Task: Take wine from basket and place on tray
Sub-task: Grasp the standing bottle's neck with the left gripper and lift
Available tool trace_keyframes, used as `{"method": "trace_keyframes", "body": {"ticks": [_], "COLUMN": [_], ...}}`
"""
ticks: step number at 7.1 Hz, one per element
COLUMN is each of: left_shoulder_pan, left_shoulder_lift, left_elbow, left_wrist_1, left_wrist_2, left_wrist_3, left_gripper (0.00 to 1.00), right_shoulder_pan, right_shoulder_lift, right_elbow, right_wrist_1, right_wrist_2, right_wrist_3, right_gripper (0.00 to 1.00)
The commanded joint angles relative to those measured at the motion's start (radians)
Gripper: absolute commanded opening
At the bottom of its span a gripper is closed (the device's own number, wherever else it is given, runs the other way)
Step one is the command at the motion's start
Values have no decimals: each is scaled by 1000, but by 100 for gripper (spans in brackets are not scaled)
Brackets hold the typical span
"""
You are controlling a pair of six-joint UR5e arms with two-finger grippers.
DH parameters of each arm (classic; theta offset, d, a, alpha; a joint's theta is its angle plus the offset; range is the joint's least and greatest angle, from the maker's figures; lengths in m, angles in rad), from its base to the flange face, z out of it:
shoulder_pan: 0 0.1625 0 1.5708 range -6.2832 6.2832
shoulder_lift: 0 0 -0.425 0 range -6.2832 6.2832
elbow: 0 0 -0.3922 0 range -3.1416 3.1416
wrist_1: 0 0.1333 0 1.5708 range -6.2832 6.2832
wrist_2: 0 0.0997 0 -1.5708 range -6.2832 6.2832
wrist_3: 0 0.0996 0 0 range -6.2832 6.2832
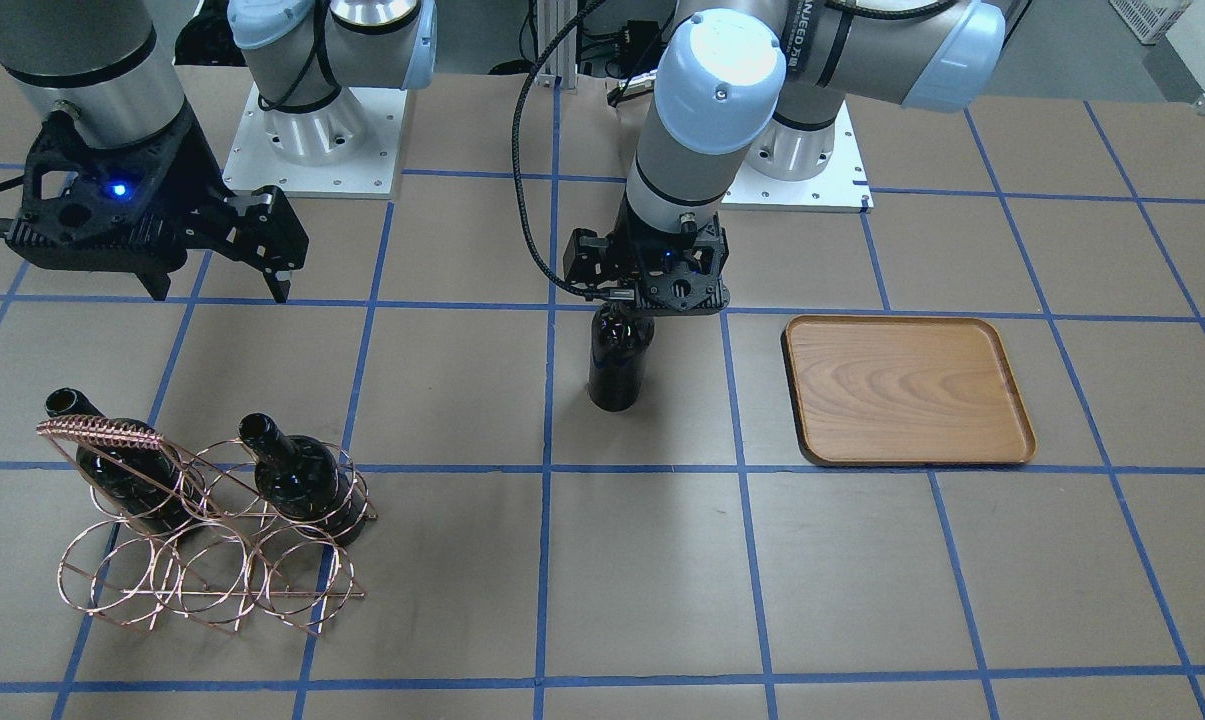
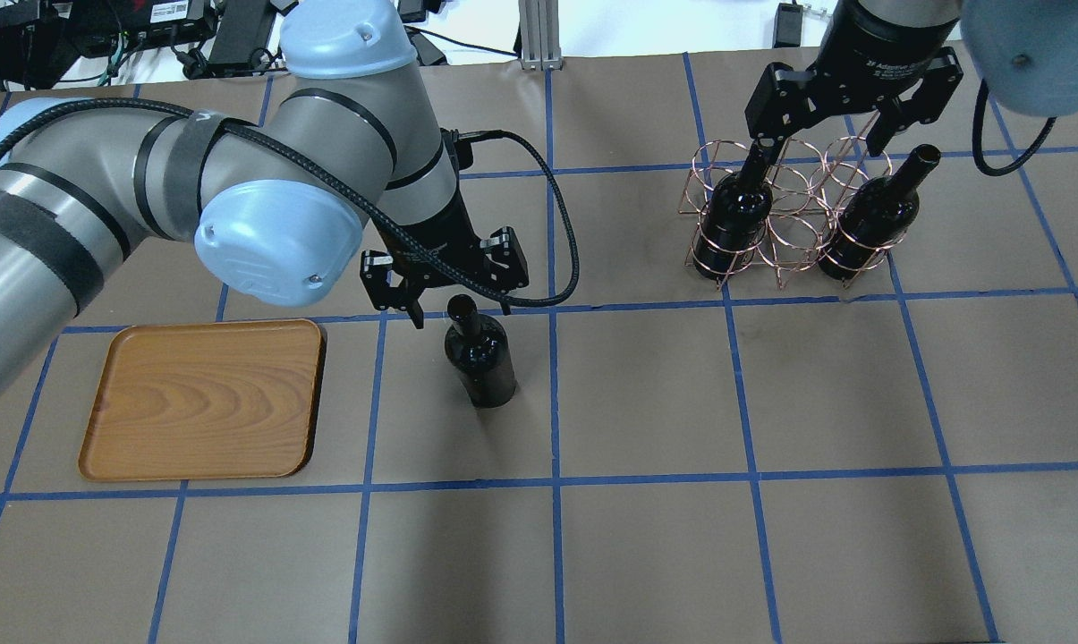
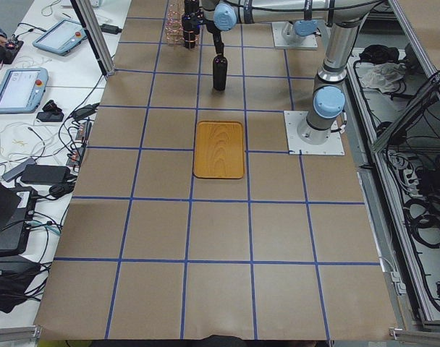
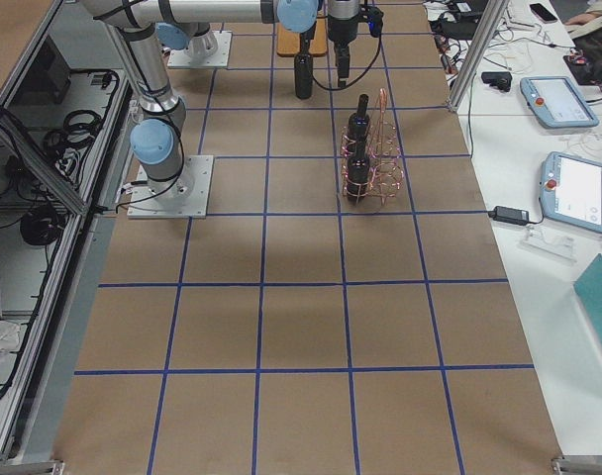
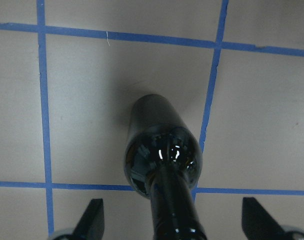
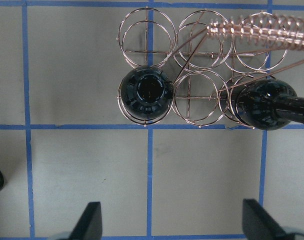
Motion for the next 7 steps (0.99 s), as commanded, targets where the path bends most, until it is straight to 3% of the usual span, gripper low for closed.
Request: {"method": "trace_keyframes", "body": {"ticks": [1, 2, 4, 6, 7], "left_shoulder_pan": [-6, -8, -8, 23, 52], "left_shoulder_lift": [4, 1, 7, 42, 48], "left_elbow": [-2, -2, 1, 4, 1], "left_wrist_1": [-2, 0, 0, -12, -8], "left_wrist_2": [7, 7, 10, 47, 143], "left_wrist_3": [43, 40, 56, 178, 260], "left_gripper": [31, 18, 8, 6, 8], "right_shoulder_pan": [-1, -1, -1, -1, 1], "right_shoulder_lift": [1, 0, 1, 1, 0], "right_elbow": [3, 3, 3, 4, 4], "right_wrist_1": [1, 1, -2, -5, -5], "right_wrist_2": [-4, -7, -5, -5, -4], "right_wrist_3": [0, 0, -1, -3, -3], "right_gripper": [100, 100, 100, 100, 100]}}
